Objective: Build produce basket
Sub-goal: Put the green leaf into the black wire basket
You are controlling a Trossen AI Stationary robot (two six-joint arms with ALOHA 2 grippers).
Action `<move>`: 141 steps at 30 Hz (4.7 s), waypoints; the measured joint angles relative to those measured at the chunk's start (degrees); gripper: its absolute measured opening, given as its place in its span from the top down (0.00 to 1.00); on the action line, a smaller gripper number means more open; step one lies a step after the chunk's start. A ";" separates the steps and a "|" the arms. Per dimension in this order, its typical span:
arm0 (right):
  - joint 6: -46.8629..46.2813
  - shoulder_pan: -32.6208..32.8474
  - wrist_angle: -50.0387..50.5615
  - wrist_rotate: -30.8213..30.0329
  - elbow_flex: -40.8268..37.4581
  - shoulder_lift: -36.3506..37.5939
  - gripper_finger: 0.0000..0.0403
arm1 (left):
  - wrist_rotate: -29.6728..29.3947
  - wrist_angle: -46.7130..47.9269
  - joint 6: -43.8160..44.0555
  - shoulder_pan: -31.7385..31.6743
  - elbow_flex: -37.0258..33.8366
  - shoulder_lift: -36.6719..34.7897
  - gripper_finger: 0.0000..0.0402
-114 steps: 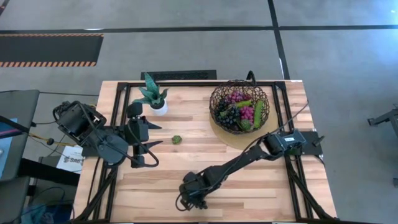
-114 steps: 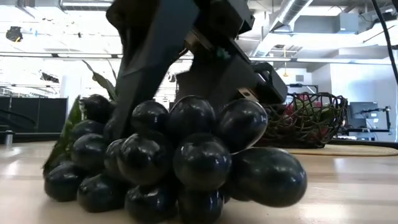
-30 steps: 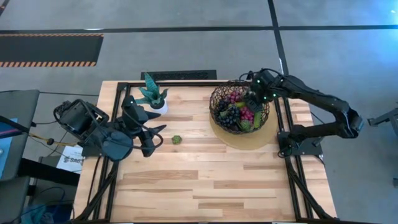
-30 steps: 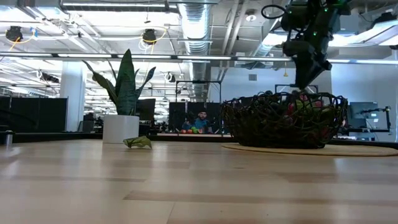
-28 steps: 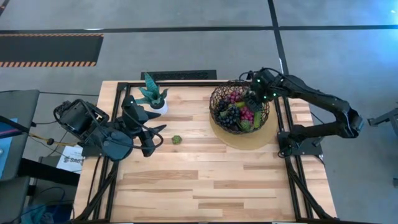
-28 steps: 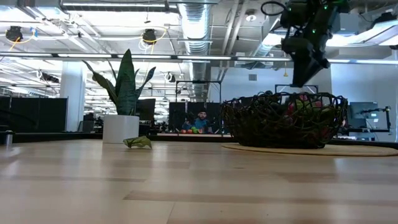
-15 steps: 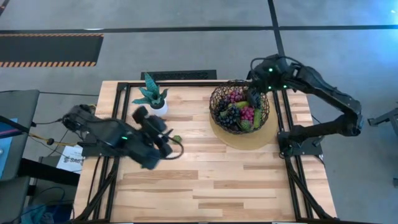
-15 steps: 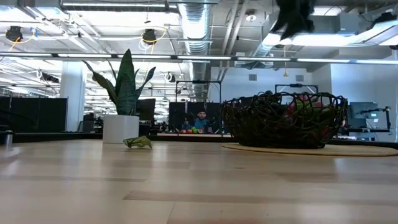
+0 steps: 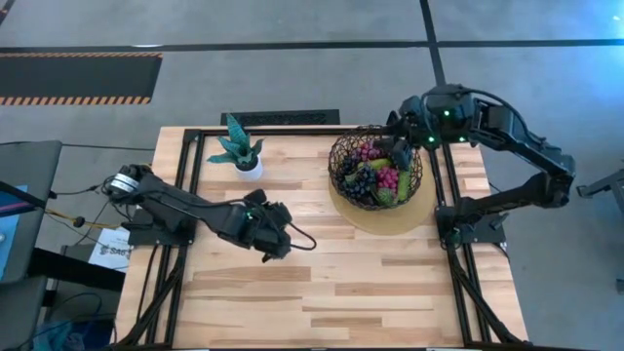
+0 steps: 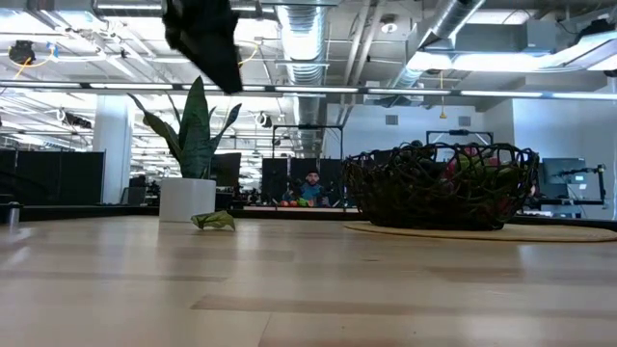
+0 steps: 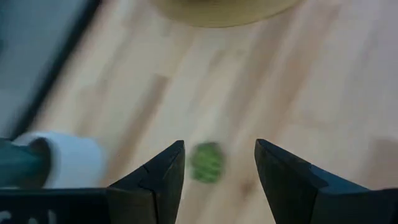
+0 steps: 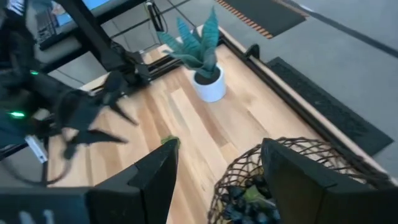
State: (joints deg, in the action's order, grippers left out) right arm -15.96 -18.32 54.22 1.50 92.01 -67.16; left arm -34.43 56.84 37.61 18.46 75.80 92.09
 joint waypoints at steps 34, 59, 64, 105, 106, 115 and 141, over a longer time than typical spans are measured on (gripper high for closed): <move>-17.03 1.77 -0.84 0.04 -0.05 -2.08 0.38 | -5.06 -22.37 -13.02 -0.64 -20.78 -0.09 0.55; -10.72 3.71 -3.19 12.07 0.80 -2.83 0.38 | 29.60 -24.21 1.05 -16.53 -20.73 -0.09 0.55; -7.64 3.68 -3.26 12.28 2.57 -2.83 0.38 | 22.73 -24.20 1.66 -16.84 -20.73 -0.09 0.55; -4.73 4.06 -0.69 12.11 10.58 -2.99 0.38 | 11.22 -21.41 0.14 -6.85 -19.64 7.19 0.55; -4.71 4.08 -0.61 12.09 10.58 -3.01 0.38 | 11.19 -21.11 0.12 -6.87 -19.38 8.14 0.55; -4.70 4.08 -0.41 12.09 10.58 -3.01 0.38 | 7.65 -19.36 -2.07 -6.84 -16.17 12.98 0.55; -5.60 4.08 -0.24 12.11 10.58 -3.01 0.38 | 13.40 -16.92 -7.43 -7.26 -11.50 12.80 1.00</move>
State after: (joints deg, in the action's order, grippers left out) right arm -21.56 -14.24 53.98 13.61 102.59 -70.17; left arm -21.03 39.92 30.18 11.20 64.30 104.89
